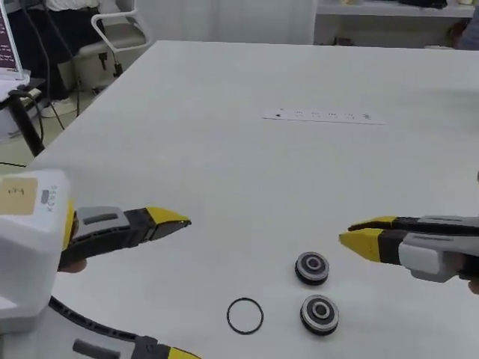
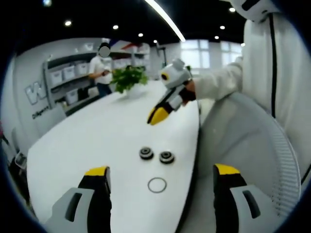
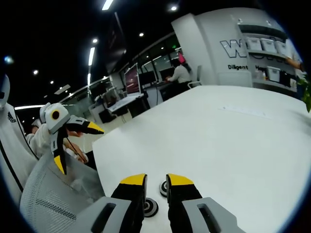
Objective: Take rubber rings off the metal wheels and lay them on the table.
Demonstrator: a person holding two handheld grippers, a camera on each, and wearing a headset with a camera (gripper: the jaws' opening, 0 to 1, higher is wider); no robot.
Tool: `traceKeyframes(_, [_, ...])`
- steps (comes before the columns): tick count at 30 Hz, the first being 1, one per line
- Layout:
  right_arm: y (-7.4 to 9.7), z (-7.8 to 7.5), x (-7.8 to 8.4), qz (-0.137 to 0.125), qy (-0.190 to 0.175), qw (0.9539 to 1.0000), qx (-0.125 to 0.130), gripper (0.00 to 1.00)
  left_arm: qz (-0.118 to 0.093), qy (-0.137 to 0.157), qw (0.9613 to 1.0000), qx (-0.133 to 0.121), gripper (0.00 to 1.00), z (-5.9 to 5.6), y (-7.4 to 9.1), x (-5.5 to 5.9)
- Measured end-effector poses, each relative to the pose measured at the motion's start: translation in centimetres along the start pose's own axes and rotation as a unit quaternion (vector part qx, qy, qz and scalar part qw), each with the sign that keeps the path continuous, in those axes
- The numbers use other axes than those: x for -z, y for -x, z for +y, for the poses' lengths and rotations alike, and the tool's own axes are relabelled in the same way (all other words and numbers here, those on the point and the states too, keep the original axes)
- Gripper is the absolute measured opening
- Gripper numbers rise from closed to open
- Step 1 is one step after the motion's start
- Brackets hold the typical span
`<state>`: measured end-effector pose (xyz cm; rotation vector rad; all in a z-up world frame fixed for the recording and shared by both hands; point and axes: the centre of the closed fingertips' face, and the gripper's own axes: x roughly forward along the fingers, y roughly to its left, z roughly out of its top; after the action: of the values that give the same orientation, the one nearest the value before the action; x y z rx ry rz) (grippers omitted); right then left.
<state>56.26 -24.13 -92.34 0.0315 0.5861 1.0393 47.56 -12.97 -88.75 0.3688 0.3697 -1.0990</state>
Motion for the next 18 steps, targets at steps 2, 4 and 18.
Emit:
traceKeyframes(2, [0.1,-0.1,0.5,0.005,-0.002,1.0000,-0.002,0.14,0.003,-0.019,0.9998,0.007,0.88,0.1,-0.1,-0.9])
traceKeyframes(4, [0.0,-0.1,0.9,0.011,-0.001,0.9999,-0.003,0.14,0.004,-0.032,0.9994,0.010,0.88,0.4,-0.2,-1.7])
traceKeyframes(18, [-0.6,0.0,4.1,0.062,0.003,0.9978,-0.024,0.14,-0.028,-0.087,0.9945,0.052,0.87,1.2,-3.4,-6.7])
